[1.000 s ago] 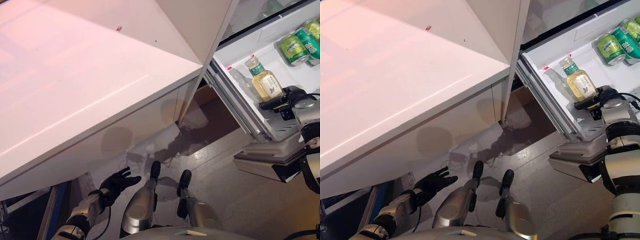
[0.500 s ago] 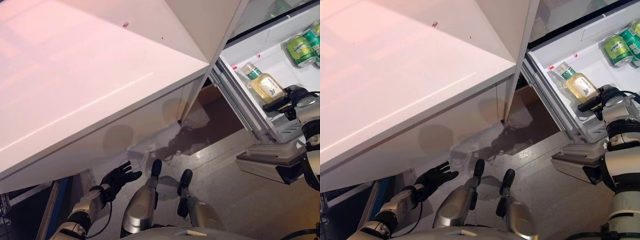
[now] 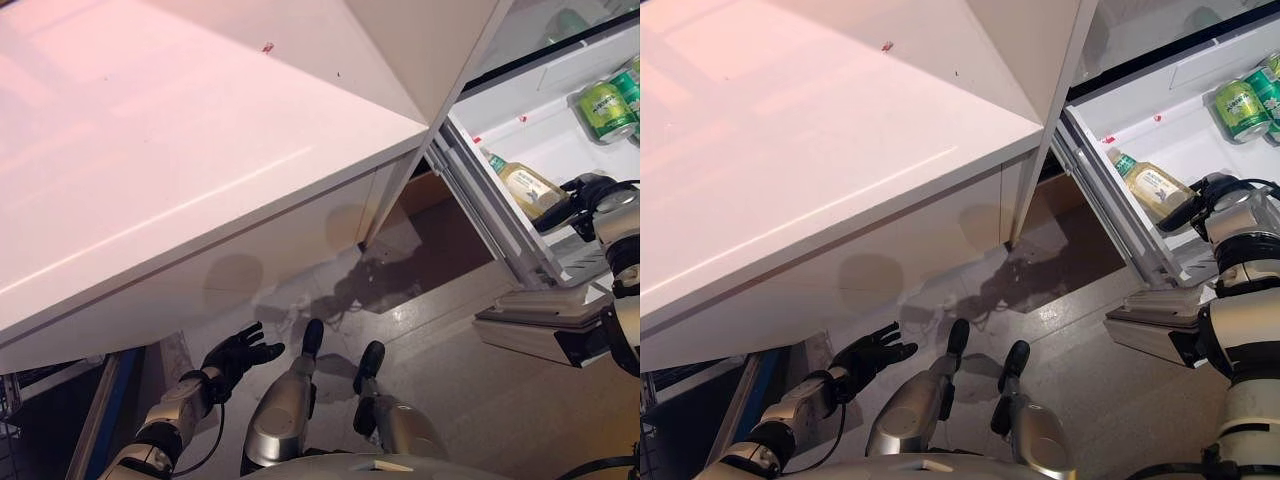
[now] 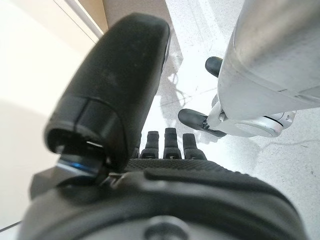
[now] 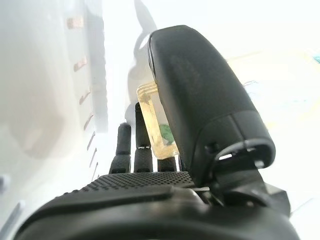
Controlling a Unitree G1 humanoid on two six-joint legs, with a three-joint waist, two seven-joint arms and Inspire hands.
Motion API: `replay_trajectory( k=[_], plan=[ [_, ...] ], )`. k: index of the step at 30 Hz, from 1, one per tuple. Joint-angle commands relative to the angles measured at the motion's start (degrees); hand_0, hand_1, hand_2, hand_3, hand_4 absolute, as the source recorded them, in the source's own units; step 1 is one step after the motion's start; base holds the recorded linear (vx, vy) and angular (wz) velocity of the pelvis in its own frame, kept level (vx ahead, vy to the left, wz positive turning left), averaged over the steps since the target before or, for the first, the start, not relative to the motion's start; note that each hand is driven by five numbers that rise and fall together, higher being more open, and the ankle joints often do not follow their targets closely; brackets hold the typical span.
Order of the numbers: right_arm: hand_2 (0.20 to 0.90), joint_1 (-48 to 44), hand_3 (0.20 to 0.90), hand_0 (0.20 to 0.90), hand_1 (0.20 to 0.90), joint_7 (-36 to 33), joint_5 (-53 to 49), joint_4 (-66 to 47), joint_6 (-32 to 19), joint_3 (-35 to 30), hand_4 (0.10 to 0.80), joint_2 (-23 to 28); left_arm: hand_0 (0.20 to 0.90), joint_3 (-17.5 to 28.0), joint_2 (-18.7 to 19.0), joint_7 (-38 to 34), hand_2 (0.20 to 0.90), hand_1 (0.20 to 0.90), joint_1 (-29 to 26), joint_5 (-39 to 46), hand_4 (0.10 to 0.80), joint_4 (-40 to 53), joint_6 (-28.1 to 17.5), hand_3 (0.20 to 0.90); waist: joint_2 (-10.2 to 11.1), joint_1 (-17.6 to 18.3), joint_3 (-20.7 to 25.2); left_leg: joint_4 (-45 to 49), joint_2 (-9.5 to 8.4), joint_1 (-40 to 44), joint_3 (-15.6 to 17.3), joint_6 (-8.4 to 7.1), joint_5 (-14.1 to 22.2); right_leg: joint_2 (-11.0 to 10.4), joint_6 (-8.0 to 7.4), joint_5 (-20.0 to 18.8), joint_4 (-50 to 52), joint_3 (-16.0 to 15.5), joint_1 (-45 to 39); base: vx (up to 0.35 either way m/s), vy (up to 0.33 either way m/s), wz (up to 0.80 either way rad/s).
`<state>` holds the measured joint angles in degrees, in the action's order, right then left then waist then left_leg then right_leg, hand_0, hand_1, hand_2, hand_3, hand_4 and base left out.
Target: Put drinks into fridge and close the fridge
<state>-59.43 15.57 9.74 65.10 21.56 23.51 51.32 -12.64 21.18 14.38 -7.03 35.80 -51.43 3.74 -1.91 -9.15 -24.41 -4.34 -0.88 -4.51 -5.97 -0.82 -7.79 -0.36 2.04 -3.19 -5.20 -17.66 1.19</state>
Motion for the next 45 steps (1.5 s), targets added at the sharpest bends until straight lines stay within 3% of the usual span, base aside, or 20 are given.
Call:
replay_trajectory(
  k=[1, 11, 16, 22, 25, 29, 33, 39, 45],
  plan=[
    [0.900, -1.86, 0.900, 0.900, 0.900, 4.50, 1.70, -5.23, -0.17, 6.49, 0.800, 5.75, 0.900, -0.73, 2.07, 0.89, 0.900, 0.900, 3.22, -3.82, 0.800, 0.56, 0.00, 0.900, 2.40, -0.03, 3.35, 3.11, 1.25, -0.04, 4.67, -0.60, 5.12, -1.64, -2.60, 4.29, 8.45, 2.76, 2.17, 0.030, 0.046, -0.01],
    [0.900, 1.01, 0.900, 0.900, 0.900, 11.28, 2.32, -18.98, -3.16, 4.23, 0.800, 14.32, 0.900, 1.60, 2.01, -0.74, 0.900, 0.900, 4.55, -8.99, 0.800, -1.99, 2.32, 0.900, 6.35, 2.90, 10.45, 2.05, 1.24, 5.01, 6.68, -0.46, 6.42, -1.67, -3.58, 4.32, 7.13, 4.59, -2.42, 0.032, 0.049, -0.09],
    [0.900, 1.40, 0.900, 0.900, 0.900, 10.75, 0.78, -24.91, -3.59, 2.55, 0.800, 17.96, 0.900, 2.41, 0.97, -1.24, 0.900, 0.900, 5.48, -10.21, 0.800, -4.46, 2.24, 0.900, 7.43, 4.88, 14.14, 1.80, 1.11, 7.58, 8.29, -0.24, 7.53, -1.65, -4.10, 4.15, 6.28, 6.16, -4.24, 0.042, 0.078, -0.22],
    [0.900, 3.36, 0.900, 0.900, 0.900, 3.82, -6.43, -31.45, -3.98, -3.59, 0.800, 21.46, 0.900, 3.74, 0.38, -0.49, 0.900, 0.900, 6.52, -11.82, 0.800, -7.96, 2.37, 0.900, 7.60, 7.13, 17.73, 1.85, 1.07, 9.40, 10.16, 0.22, 8.79, -1.48, -4.38, 4.72, 6.36, 7.98, -5.18, 0.043, 0.060, -0.26],
    [0.900, 7.47, 0.900, 0.900, 0.900, -6.60, -20.03, -35.47, -3.92, -11.30, 0.800, 21.96, 0.900, 4.53, 0.23, 0.56, 0.900, 0.900, 7.25, -13.55, 0.800, -10.18, 1.83, 0.900, 7.44, 8.09, 18.71, 2.14, 0.98, 10.47, 10.58, 0.57, 9.88, -1.34, -4.33, 5.50, 6.74, 8.96, -5.86, 0.065, 0.036, -0.25],
    [0.900, 15.32, 0.900, 0.900, 0.900, -18.14, -38.96, -38.69, -6.69, -23.18, 0.800, 18.48, 0.900, 4.65, -0.57, 1.18, 0.900, 0.900, 8.23, -14.36, 0.800, -12.35, 0.55, 0.900, 6.81, 9.10, 19.50, 2.66, 0.81, 11.49, 11.03, 0.90, 11.15, -1.39, -4.53, 6.10, 7.14, 9.81, -6.52, 0.072, 0.025, -0.13],
    [0.900, 25.71, 0.900, 0.900, 0.900, -25.94, -56.28, -37.50, -13.80, -36.72, 0.800, 7.95, 0.900, 2.98, -2.27, 1.36, 0.900, 0.900, 9.11, -14.72, 0.800, -14.02, -0.82, 0.900, 5.57, 9.36, 19.97, 3.47, 0.64, 12.92, 11.27, 1.22, 12.66, -1.86, -4.66, 6.79, 7.65, 9.73, -7.78, 0.120, 0.028, -0.18],
    [0.900, 30.80, 0.900, 0.900, 0.900, -34.33, -62.85, -37.24, -21.42, -41.92, 0.800, -1.93, 0.900, 1.21, -3.54, 0.58, 0.900, 0.900, 9.37, -13.80, 0.800, -15.03, -1.35, 0.900, 4.75, 8.87, 20.03, 6.24, 0.13, 12.86, 10.39, 2.23, 14.40, -2.60, -4.23, 8.57, 10.93, 9.76, -7.66, 0.123, -0.008, -0.03],
    [0.900, 33.01, 0.900, 0.900, 0.900, -36.72, -65.75, -37.31, -24.25, -42.53, 0.800, -5.61, 0.900, 0.98, -3.35, 0.34, 0.900, 0.900, 9.17, -12.59, 0.800, -13.70, -1.37, 0.900, 4.55, 7.98, 17.33, 13.05, -1.09, 10.01, 8.17, 3.86, 17.17, -3.50, -3.03, 10.74, 16.71, 9.78, -5.37, 0.056, -0.020, 0.04]
  ],
)
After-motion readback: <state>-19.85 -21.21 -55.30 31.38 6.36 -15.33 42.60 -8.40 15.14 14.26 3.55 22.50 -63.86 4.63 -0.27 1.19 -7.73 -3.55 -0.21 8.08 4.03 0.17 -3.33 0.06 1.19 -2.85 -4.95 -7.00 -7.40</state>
